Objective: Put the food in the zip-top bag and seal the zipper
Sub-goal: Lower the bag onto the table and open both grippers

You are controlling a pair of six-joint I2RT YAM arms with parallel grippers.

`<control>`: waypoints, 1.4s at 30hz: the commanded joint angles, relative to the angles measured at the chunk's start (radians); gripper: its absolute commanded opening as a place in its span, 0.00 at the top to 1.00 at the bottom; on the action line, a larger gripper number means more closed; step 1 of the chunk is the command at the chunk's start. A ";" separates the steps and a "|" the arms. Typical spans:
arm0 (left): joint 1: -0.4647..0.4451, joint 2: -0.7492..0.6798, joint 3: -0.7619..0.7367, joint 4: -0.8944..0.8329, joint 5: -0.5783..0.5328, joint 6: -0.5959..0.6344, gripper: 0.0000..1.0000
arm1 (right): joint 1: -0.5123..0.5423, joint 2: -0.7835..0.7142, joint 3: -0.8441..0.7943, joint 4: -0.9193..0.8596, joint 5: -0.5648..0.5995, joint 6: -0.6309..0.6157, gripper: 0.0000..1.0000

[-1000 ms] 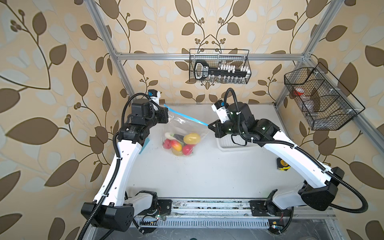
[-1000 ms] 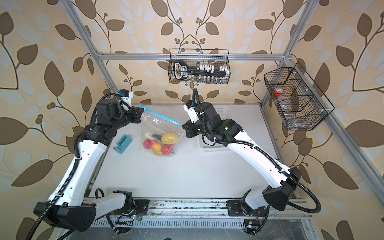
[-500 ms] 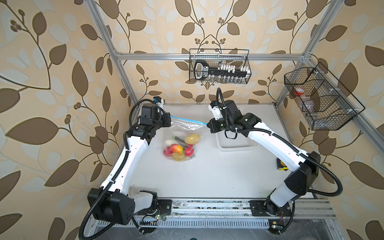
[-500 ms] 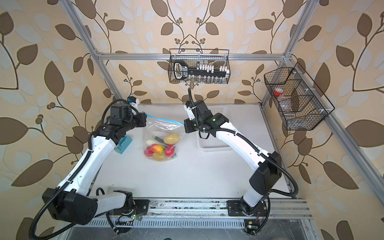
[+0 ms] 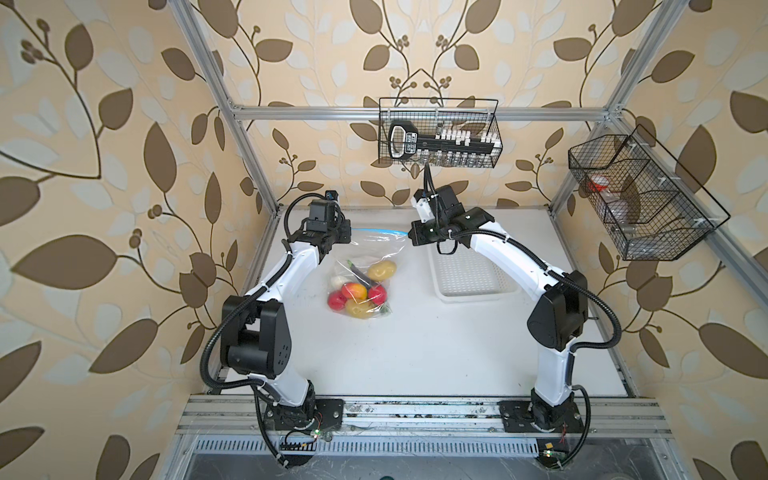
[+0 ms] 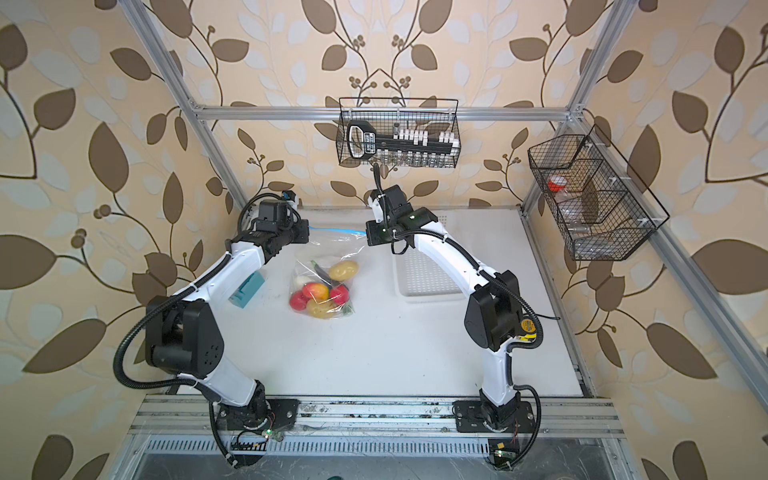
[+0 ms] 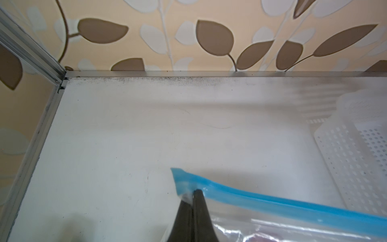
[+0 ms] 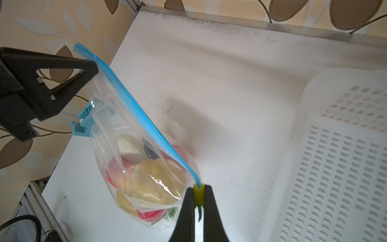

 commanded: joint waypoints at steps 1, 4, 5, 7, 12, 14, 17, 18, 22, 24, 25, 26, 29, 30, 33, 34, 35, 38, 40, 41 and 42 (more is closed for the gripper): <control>0.033 0.065 0.084 0.078 -0.087 0.025 1.00 | -0.030 0.060 0.063 -0.008 0.029 -0.020 1.00; 0.047 0.153 0.135 0.094 -0.094 0.022 1.00 | -0.049 0.127 0.123 0.003 0.016 -0.020 1.00; 0.052 0.178 0.151 0.097 -0.091 0.022 1.00 | -0.054 0.148 0.144 0.003 0.016 -0.021 1.00; 0.062 0.227 0.181 0.105 -0.091 0.017 1.00 | -0.063 0.200 0.197 -0.008 0.024 -0.027 1.00; 0.078 0.305 0.202 0.167 -0.056 0.046 1.00 | -0.079 0.286 0.280 0.007 0.035 -0.045 1.00; 0.080 0.329 0.213 0.184 -0.052 0.050 1.00 | -0.089 0.319 0.309 0.013 0.047 -0.057 1.00; 0.084 0.364 0.239 0.187 -0.045 0.044 1.00 | -0.099 0.360 0.334 0.035 0.040 -0.058 1.00; 0.085 0.378 0.251 0.182 -0.042 0.042 1.00 | -0.104 0.373 0.343 0.044 0.029 -0.056 1.00; 0.091 0.407 0.254 0.213 -0.035 0.024 1.00 | -0.109 0.415 0.356 0.089 0.004 -0.044 1.00; 0.092 0.417 0.248 0.229 -0.035 0.013 0.98 | -0.109 0.431 0.358 0.112 -0.004 -0.034 1.00; 0.093 0.425 0.250 0.231 -0.035 0.009 0.90 | -0.109 0.438 0.356 0.125 -0.013 -0.029 0.95; 0.093 0.430 0.253 0.229 -0.038 0.002 0.83 | -0.109 0.445 0.359 0.137 -0.019 -0.026 0.90; 0.096 0.448 0.257 0.232 -0.031 0.001 0.63 | -0.112 0.465 0.379 0.166 -0.036 -0.010 0.80; 0.099 0.452 0.258 0.235 -0.025 0.000 0.59 | -0.114 0.471 0.385 0.174 -0.040 -0.005 0.78; 0.101 0.465 0.270 0.230 -0.041 -0.008 0.45 | -0.117 0.483 0.404 0.196 -0.057 0.012 0.69; 0.102 0.466 0.275 0.226 -0.047 -0.008 0.41 | -0.117 0.486 0.408 0.202 -0.062 0.014 0.65; 0.102 0.466 0.276 0.226 -0.050 -0.013 0.36 | -0.118 0.488 0.412 0.209 -0.070 0.016 0.60; 0.103 0.459 0.276 0.234 -0.038 -0.011 0.15 | -0.118 0.486 0.418 0.218 -0.080 0.023 0.48; 0.104 0.453 0.277 0.236 -0.038 -0.011 0.02 | -0.119 0.478 0.418 0.224 -0.086 0.024 0.42; 0.105 0.448 0.279 0.235 -0.038 -0.011 0.01 | -0.118 0.472 0.416 0.225 -0.087 0.024 0.39; 0.105 0.444 0.281 0.234 -0.039 -0.010 0.01 | -0.118 0.465 0.414 0.228 -0.090 0.024 0.37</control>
